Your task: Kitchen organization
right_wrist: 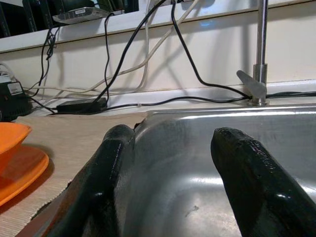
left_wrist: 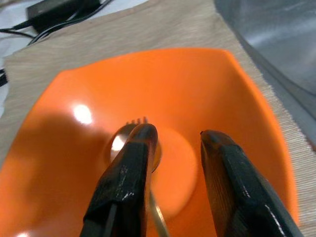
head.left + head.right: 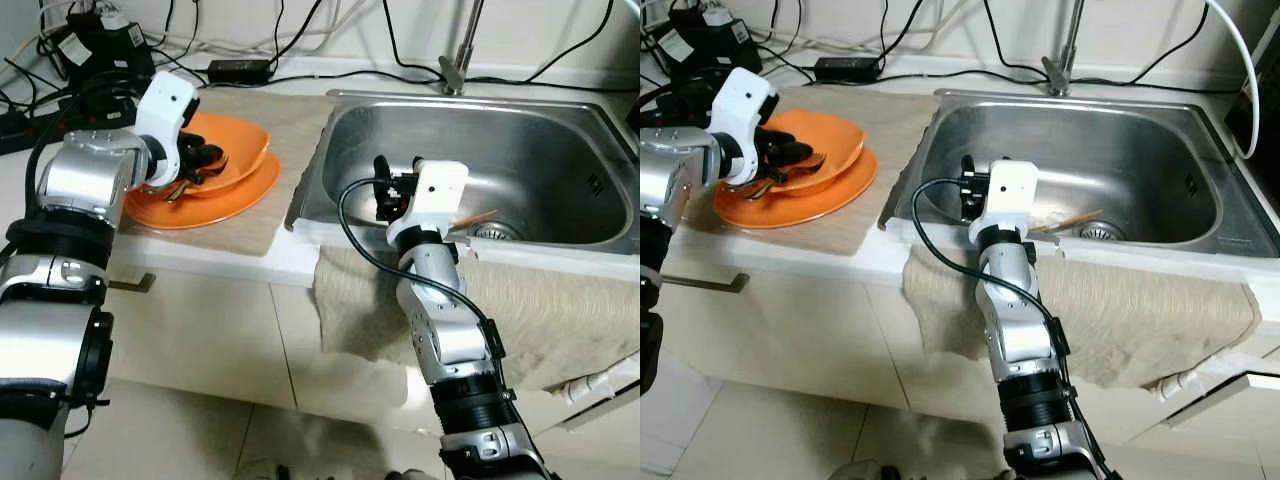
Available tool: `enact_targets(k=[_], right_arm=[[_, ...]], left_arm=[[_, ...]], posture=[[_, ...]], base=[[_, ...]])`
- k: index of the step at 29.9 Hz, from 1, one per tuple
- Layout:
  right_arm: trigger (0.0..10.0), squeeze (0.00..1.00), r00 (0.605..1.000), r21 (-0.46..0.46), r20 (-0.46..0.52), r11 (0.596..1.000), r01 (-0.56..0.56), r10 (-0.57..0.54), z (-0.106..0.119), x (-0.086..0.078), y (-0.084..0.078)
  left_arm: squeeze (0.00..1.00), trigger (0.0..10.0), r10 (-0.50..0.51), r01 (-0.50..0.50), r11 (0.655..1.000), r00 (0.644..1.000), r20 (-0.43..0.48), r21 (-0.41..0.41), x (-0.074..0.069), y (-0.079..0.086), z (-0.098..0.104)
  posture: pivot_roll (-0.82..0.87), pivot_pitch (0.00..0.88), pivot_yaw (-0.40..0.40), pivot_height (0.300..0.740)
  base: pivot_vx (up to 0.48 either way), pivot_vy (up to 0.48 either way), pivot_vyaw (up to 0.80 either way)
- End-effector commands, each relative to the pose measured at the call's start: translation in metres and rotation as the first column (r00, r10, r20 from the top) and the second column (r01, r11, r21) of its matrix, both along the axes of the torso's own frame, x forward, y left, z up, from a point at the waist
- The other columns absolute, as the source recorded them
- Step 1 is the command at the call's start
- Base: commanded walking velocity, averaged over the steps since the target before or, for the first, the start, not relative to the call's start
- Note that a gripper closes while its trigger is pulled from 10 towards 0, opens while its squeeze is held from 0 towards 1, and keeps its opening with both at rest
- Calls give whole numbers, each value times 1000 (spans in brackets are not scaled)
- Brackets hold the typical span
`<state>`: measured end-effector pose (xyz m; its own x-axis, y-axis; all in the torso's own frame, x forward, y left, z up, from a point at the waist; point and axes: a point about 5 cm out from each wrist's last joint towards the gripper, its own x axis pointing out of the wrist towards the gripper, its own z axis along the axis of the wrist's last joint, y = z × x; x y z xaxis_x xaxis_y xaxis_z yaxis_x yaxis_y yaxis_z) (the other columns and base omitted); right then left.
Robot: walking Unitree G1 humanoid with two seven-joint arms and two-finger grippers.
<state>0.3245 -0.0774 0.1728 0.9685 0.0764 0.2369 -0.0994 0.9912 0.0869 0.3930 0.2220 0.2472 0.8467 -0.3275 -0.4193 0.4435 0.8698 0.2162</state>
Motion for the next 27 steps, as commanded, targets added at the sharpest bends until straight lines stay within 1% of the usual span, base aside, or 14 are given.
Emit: enact_targets(k=[1,7,9,10,11,18,22,27], right_arm=[[10000,0,1000,2,6,1000,-16,16,5,2,7],[10000,0,1000,3,7,1000,-21,21,5,2,9],[10000,0,1000,3,7,1000,-24,24,5,3,9],[10000,0,1000,3,7,1000,-24,24,5,3,9],[10000,0,1000,2,7,1000,-25,25,5,3,10],[10000,0,1000,6,8,1000,-25,25,6,3,11],[10000,0,1000,6,3,1000,-19,19,4,2,9],[10000,0,1000,4,1,1000,-17,17,4,3,9]], left_arm=[[0,10000,4,-3,1000,1000,-15,28,1,4,3],[0,10000,-10,12,998,1000,-29,68,4,6,7],[0,10000,-27,36,989,998,-60,141,5,9,7],[0,10000,-27,36,989,998,-60,141,5,9,7],[0,10000,-29,40,986,997,-67,162,5,10,7],[0,10000,-24,38,980,997,-76,194,6,12,3],[0,10000,-13,37,977,993,-114,209,5,17,-9],[0,10000,6,24,974,991,-133,226,4,21,-17]], posture=[[92,12,88,740],[94,16,89,740],[98,18,93,740],[98,18,93,740],[99,19,95,740],[95,21,101,740],[88,21,102,740],[85,17,101,740]], base=[[0,0,0],[0,0,0],[0,0,0],[0,0,0],[0,0,0],[0,0,0],[0,0,0],[0,0,0]])
